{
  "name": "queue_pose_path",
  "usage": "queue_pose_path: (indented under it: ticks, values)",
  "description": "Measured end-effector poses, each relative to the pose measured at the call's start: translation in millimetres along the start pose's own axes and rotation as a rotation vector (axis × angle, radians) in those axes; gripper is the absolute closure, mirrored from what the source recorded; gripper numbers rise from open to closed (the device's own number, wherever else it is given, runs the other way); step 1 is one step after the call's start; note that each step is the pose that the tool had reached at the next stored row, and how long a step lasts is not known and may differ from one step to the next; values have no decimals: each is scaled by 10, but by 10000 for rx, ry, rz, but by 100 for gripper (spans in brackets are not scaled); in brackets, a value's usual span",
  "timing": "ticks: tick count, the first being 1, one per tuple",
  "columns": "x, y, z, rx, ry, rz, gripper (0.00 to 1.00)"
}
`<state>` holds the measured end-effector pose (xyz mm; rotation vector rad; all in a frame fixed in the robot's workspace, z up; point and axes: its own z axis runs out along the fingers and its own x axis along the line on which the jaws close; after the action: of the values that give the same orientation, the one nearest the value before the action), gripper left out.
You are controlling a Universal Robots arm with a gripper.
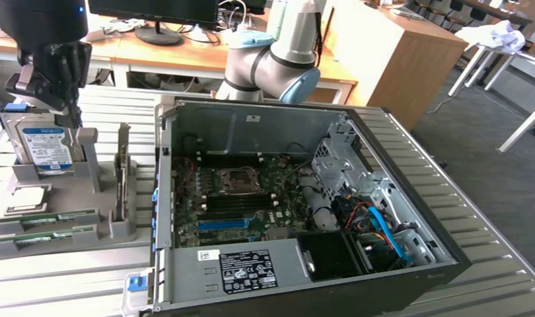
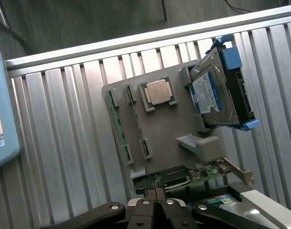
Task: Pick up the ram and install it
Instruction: 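Pick up the ram and move it above insertion slot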
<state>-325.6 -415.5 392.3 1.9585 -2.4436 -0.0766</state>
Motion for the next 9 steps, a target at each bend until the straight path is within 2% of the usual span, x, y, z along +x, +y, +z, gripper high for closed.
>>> queue_pose_path:
  ticks: [9]
  values:
    - [0,0,1,-29,53,-1203,90]
